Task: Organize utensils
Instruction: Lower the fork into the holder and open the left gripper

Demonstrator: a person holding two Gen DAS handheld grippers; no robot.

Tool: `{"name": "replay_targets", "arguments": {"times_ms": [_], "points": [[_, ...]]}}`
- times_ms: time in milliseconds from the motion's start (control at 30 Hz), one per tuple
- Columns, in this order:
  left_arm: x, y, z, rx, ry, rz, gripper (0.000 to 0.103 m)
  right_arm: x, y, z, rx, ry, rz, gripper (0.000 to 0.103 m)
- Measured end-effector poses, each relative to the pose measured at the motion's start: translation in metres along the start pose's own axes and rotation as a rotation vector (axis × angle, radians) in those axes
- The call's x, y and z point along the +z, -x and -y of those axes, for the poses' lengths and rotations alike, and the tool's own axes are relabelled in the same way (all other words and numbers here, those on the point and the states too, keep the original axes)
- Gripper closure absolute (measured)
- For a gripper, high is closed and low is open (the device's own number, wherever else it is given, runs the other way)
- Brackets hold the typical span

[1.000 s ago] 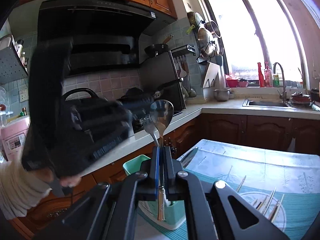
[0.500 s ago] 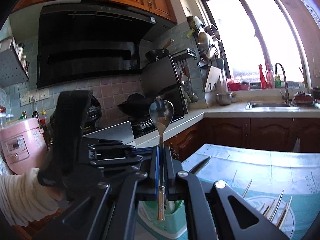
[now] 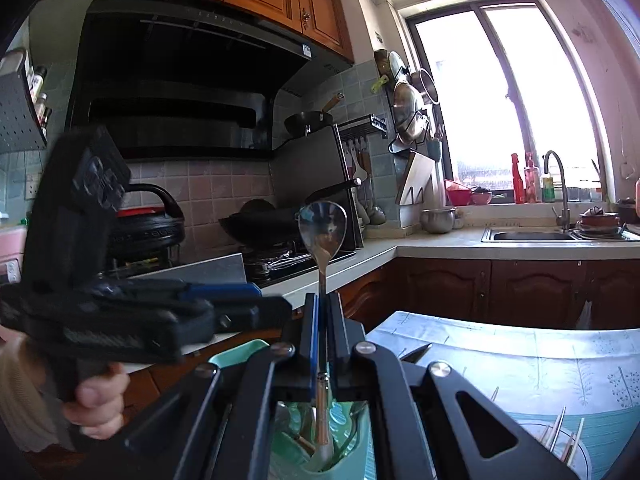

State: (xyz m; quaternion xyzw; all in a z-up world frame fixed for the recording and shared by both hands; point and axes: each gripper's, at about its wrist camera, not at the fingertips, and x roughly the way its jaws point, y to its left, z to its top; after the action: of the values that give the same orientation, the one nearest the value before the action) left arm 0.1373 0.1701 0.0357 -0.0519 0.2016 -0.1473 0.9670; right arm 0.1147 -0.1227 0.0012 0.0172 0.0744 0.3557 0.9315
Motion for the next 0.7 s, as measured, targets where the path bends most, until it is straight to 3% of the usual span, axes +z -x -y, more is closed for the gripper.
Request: {"name": "replay_targets", "arguments": {"times_ms": [233, 467, 700], "points": [[-0.005, 0.011, -0.009, 0.023, 0.067, 0.033, 0.056, -0.021, -0.007, 0.001, -0.003, -0.009, -0.088, 0.099], [-0.006, 0.005, -0.020, 0.003, 0.130, 0.015, 0.056, -0.034, 0.006, -0.001, -0.002, 0.016, -0.146, 0.099], [-0.003, -0.015, -0.026, -0.009, 0.160, -0.040, 0.056, -0.022, 0.014, 0.008, 0.048, -0.065, -0.109, 0.099]]}}
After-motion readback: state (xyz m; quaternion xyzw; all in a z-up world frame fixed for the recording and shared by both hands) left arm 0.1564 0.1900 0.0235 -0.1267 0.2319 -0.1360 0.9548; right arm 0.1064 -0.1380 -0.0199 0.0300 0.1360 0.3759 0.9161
